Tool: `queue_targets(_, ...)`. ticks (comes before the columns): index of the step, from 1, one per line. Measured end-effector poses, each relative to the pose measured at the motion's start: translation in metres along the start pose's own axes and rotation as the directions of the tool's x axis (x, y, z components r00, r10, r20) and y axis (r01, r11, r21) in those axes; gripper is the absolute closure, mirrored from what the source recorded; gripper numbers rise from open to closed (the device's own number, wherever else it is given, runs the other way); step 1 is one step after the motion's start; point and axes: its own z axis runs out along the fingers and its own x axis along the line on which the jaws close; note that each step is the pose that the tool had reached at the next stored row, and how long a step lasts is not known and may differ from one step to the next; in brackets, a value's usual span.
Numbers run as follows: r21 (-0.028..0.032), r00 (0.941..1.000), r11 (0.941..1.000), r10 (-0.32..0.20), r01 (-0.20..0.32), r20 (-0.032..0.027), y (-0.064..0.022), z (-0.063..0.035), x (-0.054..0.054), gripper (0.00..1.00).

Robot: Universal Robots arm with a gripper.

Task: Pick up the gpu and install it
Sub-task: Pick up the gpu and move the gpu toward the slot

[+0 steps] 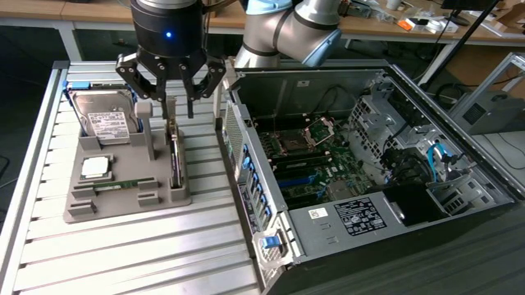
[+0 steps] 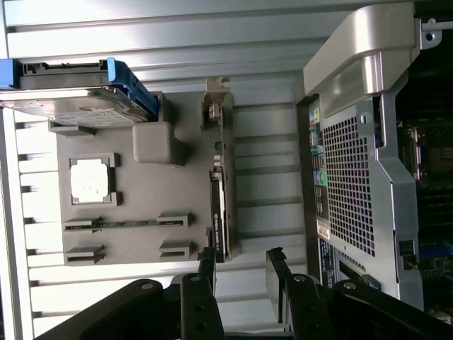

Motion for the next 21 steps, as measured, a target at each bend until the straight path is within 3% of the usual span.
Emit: queue_targets(21,0.0000,1.0000,1.0000,0.000,0.000,-0.0001,-0.0010,0.0082,0.0082,0.58)
